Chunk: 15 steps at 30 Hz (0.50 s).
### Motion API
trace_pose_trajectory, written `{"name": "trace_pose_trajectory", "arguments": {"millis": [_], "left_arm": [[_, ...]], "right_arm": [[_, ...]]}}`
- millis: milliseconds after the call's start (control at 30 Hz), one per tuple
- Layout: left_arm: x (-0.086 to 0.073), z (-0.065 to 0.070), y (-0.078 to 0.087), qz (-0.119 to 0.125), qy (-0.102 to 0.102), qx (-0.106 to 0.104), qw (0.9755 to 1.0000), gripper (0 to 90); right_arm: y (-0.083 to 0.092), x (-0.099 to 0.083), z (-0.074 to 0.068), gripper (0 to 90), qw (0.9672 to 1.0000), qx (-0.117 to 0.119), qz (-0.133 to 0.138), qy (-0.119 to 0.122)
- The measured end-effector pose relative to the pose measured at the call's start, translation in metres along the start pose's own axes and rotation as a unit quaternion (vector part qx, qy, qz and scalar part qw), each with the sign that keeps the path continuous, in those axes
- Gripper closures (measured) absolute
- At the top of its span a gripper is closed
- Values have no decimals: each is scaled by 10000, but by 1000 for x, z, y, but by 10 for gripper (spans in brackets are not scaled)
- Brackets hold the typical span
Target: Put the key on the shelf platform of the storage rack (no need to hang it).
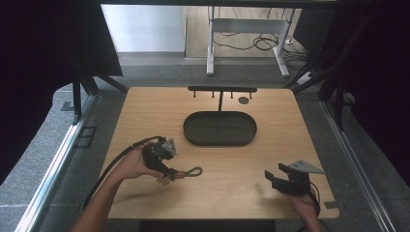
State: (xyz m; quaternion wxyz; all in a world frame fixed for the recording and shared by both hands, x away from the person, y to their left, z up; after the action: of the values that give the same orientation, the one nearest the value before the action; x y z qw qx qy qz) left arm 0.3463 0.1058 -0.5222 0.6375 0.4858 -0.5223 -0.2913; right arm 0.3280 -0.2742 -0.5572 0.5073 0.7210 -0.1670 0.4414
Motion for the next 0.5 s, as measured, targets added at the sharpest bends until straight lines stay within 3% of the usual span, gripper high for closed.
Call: {"name": "trace_pose_trajectory", "arguments": {"millis": [500], "left_arm": [[5, 1, -25, -369, -125, -101, 9992, 459]], "right_arm": [[-3, -1, -2, 314, 10000, 9, -34, 29]]}}
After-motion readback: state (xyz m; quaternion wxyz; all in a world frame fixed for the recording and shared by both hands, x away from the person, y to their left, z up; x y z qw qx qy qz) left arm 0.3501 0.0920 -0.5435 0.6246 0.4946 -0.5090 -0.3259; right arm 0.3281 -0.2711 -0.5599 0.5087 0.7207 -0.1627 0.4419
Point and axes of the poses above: each handheld gripper's, and its own axes: y roughly backward along the jaws, x roughly out of its top, z roughly to its right, the point moved 8 cm from there along -y, roughly forward along the jaws, and after that the axes turned 2 degrees about -z, right-handed, at the moved point
